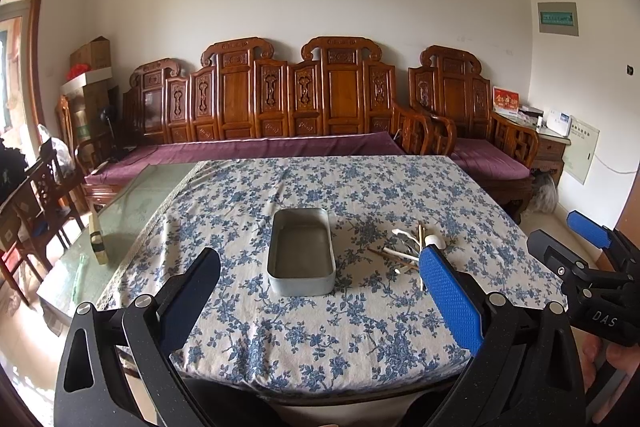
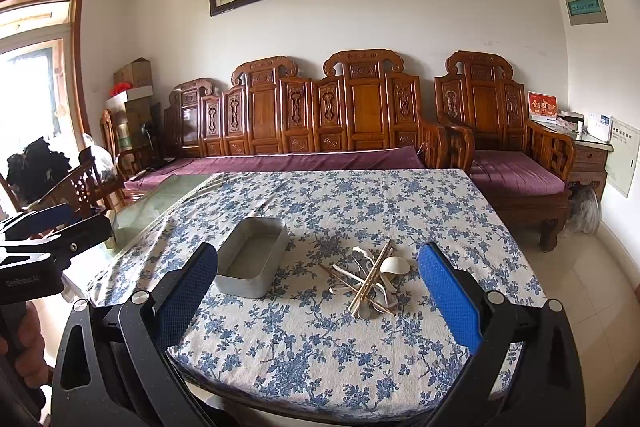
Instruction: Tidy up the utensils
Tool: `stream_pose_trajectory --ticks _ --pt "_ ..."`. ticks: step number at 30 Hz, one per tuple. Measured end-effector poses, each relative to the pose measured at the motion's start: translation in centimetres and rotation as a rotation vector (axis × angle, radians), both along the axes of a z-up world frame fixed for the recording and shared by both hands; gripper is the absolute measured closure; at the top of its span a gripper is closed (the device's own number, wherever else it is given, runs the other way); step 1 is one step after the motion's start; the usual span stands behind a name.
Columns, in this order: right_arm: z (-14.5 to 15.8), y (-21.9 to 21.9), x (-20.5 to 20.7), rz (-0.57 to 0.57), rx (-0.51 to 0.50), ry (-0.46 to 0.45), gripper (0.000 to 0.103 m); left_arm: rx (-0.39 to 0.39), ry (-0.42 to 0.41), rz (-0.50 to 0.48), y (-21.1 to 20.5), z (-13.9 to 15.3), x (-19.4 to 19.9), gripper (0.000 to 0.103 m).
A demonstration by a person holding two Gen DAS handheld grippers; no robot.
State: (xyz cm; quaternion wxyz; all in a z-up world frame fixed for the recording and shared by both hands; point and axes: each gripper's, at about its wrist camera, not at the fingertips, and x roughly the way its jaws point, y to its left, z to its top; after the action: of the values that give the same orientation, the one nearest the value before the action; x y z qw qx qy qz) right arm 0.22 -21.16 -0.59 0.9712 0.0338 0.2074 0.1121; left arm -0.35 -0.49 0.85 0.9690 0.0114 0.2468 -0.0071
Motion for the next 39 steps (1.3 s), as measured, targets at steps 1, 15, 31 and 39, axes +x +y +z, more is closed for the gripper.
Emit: stream_pose_trajectory --ticks 1,15,31,39 --pt "-0.01 0.00 0.00 0.001 0.000 0.000 0.003 0.001 0.000 0.001 -0.01 -0.02 -0.01 0.006" --pt "-0.06 -0.11 0.08 0.000 0.001 0.000 0.003 0.002 -0.002 -0.001 -0.24 0.16 0.06 0.006" --pt "-0.06 -0.11 0.06 0.000 0.001 0.000 0.003 0.001 -0.006 -0.004 -0.55 0.37 0.08 0.006" --pt "-0.11 -0.12 0.05 0.000 0.001 0.000 0.003 0.001 -0.006 -0.004 -0.67 0.42 0.08 0.006"
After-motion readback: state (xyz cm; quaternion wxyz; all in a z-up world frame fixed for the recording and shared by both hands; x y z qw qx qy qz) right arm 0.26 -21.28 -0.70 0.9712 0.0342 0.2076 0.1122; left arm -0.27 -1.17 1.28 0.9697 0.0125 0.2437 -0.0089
